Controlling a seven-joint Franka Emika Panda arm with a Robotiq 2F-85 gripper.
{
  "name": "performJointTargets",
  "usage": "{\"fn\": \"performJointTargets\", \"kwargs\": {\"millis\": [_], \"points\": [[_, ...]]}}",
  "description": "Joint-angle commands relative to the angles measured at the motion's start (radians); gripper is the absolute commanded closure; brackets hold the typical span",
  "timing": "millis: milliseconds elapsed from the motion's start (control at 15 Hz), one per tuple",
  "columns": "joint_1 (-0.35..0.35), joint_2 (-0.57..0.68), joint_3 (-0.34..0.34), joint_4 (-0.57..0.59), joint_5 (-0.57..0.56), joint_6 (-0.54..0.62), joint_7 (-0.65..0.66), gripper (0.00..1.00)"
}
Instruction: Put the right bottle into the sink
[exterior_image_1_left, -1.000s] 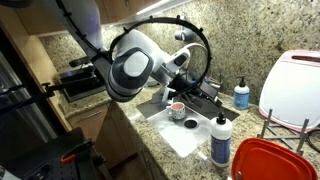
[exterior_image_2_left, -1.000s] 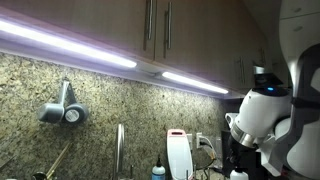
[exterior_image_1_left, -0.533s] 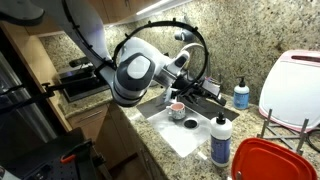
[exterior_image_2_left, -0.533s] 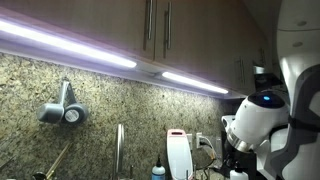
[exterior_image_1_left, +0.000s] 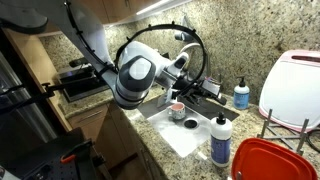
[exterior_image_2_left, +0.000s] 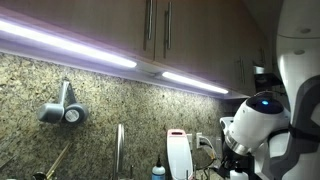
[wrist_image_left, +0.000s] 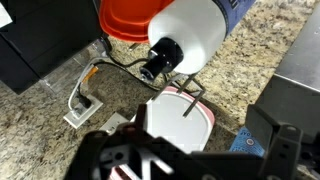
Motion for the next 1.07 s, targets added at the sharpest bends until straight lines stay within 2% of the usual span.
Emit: {"fn": "performJointTargets", "kwargs": {"millis": [0,200,533,733,1000], "points": [[0.006,-0.003,-0.008,-0.001,-0.014,-0.003,0.017,0.00],[0.011,0.008,-0.013,-0.001,-0.013,-0.003,0.018,0.00],[-0.021,0.086,-0.015,0.032,-0.031,-0.002,0.016,0.00],[-0.006,0.109,-0.041,0.043,-0.022,-0.003,0.019,0.00],[-0.038,0.215,-0.019,0.061,-0.047,-0.002,0.020,0.00]]}}
